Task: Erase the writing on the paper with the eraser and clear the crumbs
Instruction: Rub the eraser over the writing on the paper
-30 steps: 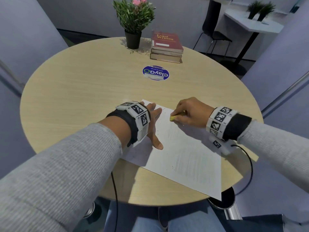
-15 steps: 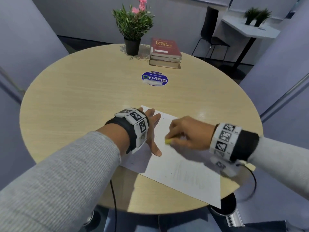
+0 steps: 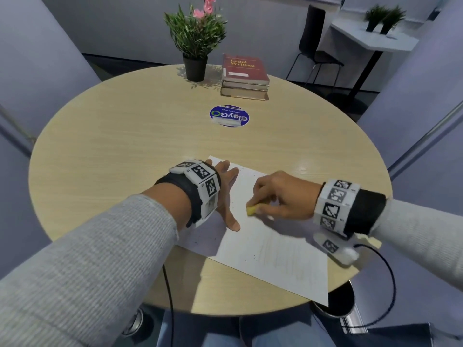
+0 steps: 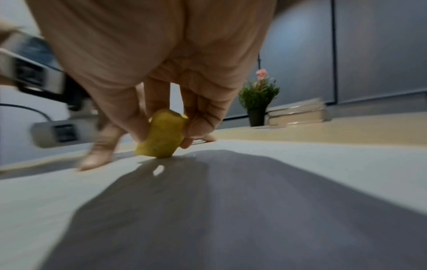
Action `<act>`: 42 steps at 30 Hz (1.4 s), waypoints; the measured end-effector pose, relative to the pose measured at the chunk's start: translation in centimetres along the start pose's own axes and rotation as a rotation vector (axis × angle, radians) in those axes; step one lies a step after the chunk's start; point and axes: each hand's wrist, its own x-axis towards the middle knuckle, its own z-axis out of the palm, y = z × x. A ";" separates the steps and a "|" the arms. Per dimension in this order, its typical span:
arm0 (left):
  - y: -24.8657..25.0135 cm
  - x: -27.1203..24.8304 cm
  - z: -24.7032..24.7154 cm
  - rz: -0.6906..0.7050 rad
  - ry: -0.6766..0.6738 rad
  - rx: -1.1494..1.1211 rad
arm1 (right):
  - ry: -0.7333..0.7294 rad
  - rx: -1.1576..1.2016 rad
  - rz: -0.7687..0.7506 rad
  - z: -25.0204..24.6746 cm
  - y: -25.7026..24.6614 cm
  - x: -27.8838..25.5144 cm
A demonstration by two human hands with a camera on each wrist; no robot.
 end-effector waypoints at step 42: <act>0.1 0.1 0.0 -0.002 0.011 0.014 | 0.053 0.018 0.105 -1.3 1.5 0.3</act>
